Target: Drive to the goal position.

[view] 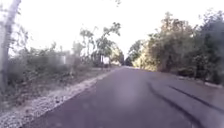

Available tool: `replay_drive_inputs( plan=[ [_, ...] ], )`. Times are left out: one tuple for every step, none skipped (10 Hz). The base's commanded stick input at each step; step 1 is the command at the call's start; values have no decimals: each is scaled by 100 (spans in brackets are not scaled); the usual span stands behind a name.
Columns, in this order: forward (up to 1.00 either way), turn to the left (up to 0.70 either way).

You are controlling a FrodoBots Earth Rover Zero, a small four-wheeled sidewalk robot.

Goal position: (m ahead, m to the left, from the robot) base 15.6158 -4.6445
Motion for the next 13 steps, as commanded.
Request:
replay_drive_inputs(
  plan=[
    [100, -29],
    [100, -40],
    [100, -33],
    [100, -11],
    [100, 0],
    [100, 0],
    [100, 0],
    [100, 0],
    [100, 0],
    [100, 0],
    [100, 0],
    [100, 0],
    [100, 0]
  ],
)
